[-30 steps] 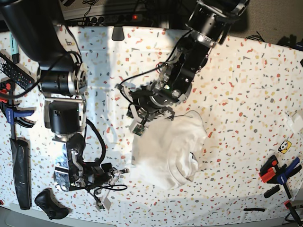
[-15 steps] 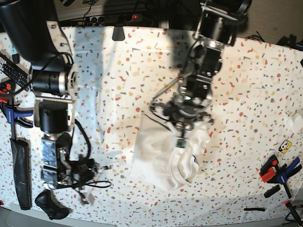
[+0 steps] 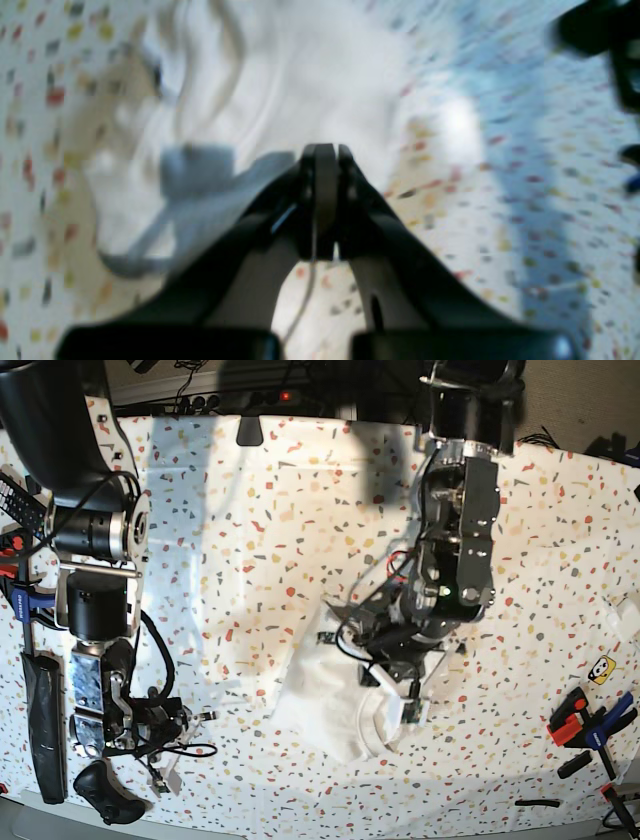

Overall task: Fold the T-shirt properly
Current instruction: 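Smooth the folded bundle's edge with the left gripper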

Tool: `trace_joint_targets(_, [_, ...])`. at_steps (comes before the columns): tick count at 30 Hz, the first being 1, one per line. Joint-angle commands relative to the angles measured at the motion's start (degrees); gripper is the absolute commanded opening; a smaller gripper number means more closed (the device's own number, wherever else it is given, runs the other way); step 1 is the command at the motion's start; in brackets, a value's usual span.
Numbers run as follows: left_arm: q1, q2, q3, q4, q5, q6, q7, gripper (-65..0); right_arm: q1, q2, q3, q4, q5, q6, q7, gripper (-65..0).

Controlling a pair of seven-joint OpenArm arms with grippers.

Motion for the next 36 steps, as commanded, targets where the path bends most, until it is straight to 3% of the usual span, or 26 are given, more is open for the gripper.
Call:
trace_joint_targets(1, [-0.74,0.42,1.36,1.09,-0.35,-0.61,-1.03,-65.0,2.36,0.44,0.07,1.05,0.44,-0.24,1.03,-65.0])
trace_joint_targets(6, [2.69,0.42,9.94,-2.43,-0.63,-0.94,-4.35,-65.0,2.38,0.42,0.07,1.05,0.48,-0.24,0.87,-65.0])
trace_joint_targets(12, [3.32,0.44,19.76,-12.26,1.79,-0.90,-12.79,-65.0,2.38,0.42,0.07,1.05,0.46,-0.24,0.42,-65.0])
trace_joint_targets(18, [0.00,0.44,20.96,-20.92,1.79,-0.48,-20.17,-65.0,2.36,0.39,0.07,1.05,0.48,-0.24,0.15,-65.0])
trace_joint_targets(22, [-2.86,0.44,20.96,-22.75,1.81,-0.39,-21.27,-65.0,2.36,0.39,0.07,1.05,0.48,-0.26,-0.07,-65.0])
trace_joint_targets(26, [-4.22,0.42,20.90,-24.11,4.72,7.34,-20.31,-65.0,2.34,0.46,0.07,1.05,0.46,-0.24,-0.70,-65.0])
trace_joint_targets(33, [-4.28,0.17,20.85,-31.41,5.90,8.70,-22.91,-65.0,2.34,0.57,0.09,1.05,0.46,-0.26,-0.90,-65.0])
trace_joint_targets(36, [-4.46,0.15,20.63,-34.14,5.95,12.48,-23.19,-65.0,2.34,0.59,0.07,1.05,0.44,-0.24,-1.31,-65.0])
